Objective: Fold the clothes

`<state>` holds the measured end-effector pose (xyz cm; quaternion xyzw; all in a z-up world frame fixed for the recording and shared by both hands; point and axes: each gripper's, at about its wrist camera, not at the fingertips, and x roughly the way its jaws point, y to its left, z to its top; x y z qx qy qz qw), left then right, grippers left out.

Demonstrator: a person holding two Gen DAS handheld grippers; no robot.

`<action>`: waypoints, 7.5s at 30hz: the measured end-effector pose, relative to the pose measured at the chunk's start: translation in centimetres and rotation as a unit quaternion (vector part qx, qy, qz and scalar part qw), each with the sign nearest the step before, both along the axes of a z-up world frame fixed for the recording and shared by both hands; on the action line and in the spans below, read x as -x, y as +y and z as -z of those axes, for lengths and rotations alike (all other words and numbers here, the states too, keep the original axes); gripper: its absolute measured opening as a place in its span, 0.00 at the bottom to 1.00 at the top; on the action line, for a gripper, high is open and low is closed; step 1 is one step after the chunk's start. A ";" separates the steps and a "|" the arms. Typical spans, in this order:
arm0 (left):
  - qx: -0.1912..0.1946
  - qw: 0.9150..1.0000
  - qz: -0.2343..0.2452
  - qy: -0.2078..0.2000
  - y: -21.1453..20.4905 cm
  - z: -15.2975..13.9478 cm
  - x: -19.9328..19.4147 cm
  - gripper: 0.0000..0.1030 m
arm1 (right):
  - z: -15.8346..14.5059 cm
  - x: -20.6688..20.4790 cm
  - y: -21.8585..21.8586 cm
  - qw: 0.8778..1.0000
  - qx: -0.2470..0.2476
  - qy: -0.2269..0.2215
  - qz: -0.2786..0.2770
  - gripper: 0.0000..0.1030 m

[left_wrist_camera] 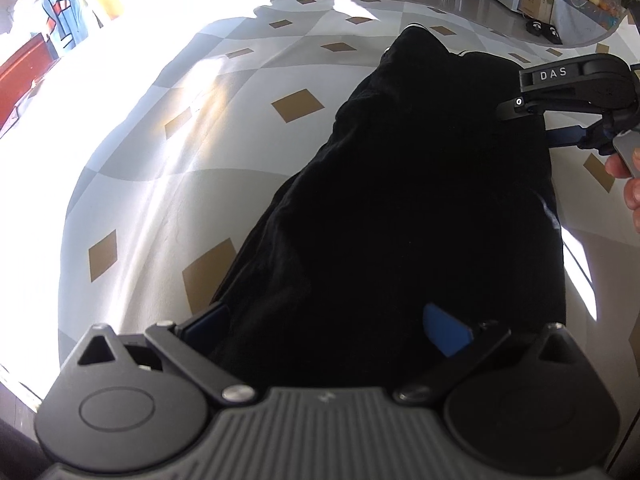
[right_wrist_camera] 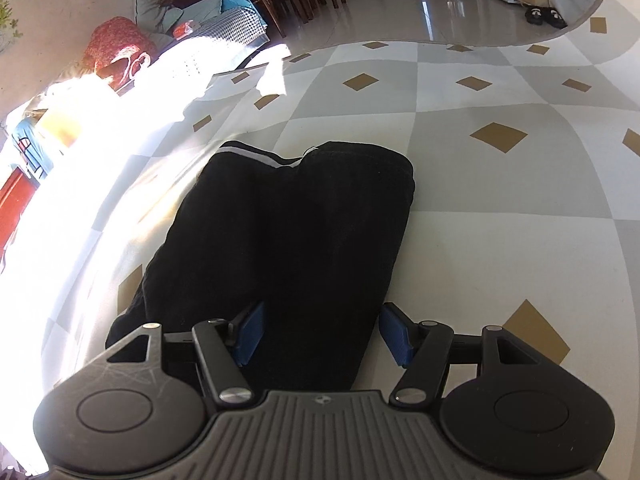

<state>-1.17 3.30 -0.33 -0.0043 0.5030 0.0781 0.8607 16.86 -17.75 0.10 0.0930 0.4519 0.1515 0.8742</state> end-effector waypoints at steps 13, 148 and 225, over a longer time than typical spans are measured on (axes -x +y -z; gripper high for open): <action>0.018 0.999 -0.028 -0.001 1.6 0.8 0.2 1.00 | 0.7 0.8 3.0 0.987 0.132 -0.075 -0.052 0.24; 0.034 0.998 -0.041 0.025 1.8 0.3 -1.9 0.55 | 0.2 -5.0 -4.0 0.999 0.001 0.034 -0.014 0.07; 0.033 0.999 0.003 0.031 -1.5 0.5 1.5 1.00 | -1.0 1.9 -5.6 0.990 0.087 0.056 -0.091 0.47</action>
